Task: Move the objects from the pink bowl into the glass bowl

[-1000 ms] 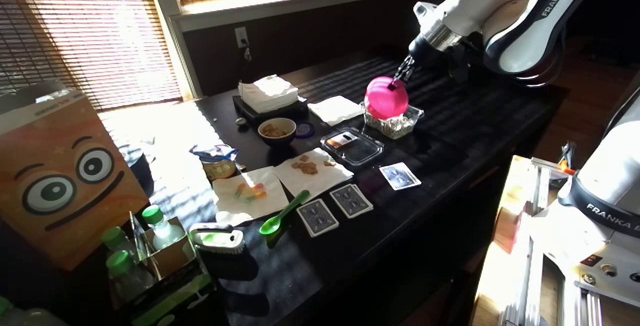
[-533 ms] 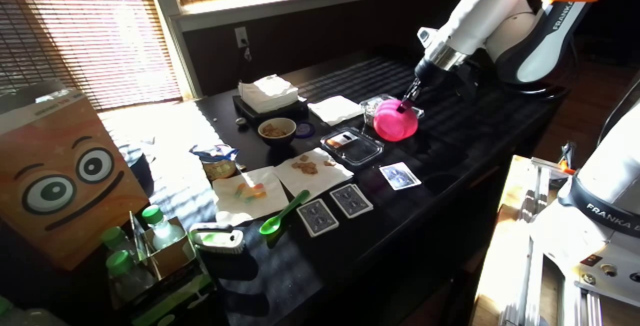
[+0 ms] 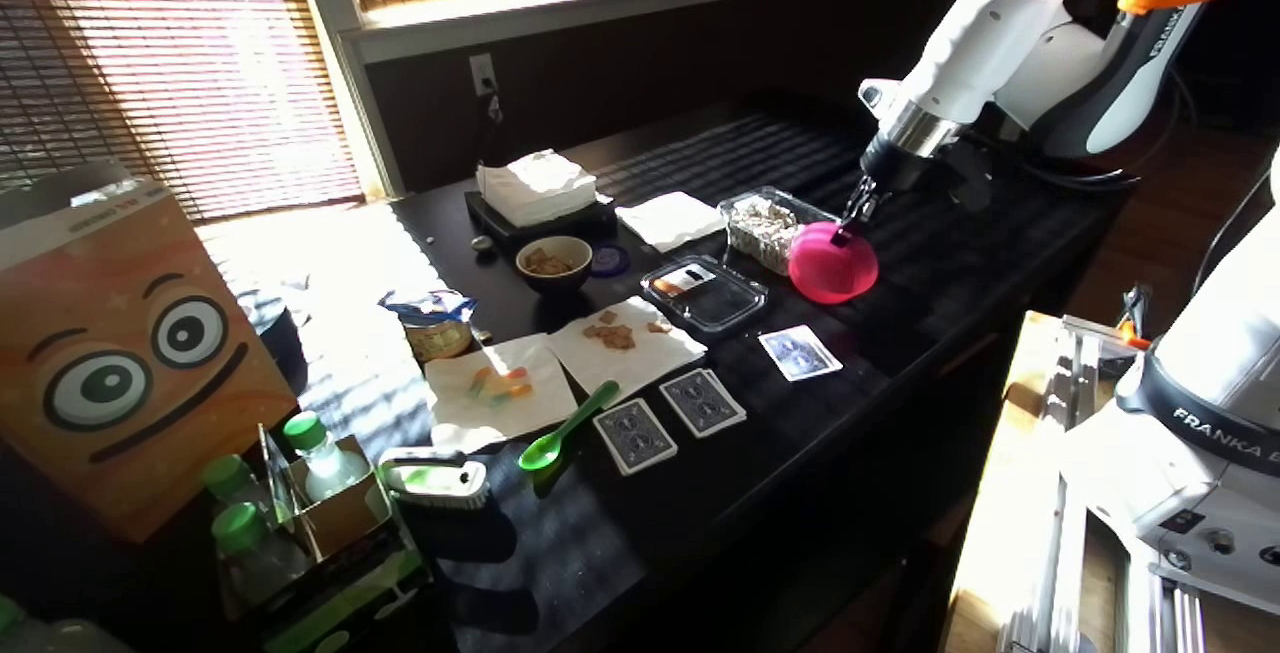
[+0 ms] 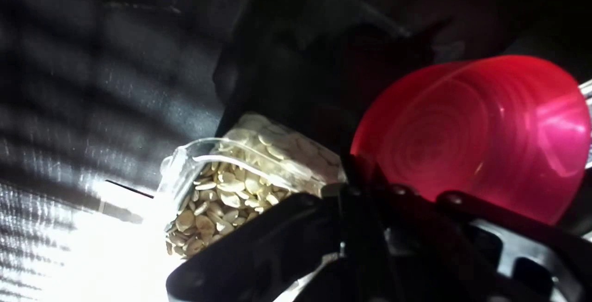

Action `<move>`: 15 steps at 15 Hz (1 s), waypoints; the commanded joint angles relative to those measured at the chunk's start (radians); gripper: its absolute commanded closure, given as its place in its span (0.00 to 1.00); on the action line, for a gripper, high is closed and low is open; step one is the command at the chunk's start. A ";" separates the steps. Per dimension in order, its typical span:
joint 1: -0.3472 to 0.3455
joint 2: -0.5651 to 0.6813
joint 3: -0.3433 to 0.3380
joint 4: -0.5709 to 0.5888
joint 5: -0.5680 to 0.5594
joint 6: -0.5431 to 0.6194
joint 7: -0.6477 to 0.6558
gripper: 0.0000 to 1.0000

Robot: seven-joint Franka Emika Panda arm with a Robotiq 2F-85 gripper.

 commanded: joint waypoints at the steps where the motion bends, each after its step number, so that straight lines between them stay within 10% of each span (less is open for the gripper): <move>1: 0.053 0.052 -0.067 0.069 -0.185 -0.015 0.130 0.99; 5: 0.174 0.112 -0.205 0.135 -0.357 0.013 0.243 0.95; 7: 0.267 0.144 -0.303 0.175 -0.441 0.050 0.310 0.68; 15: 0.593 0.181 -0.629 0.391 -0.712 0.389 0.615 0.14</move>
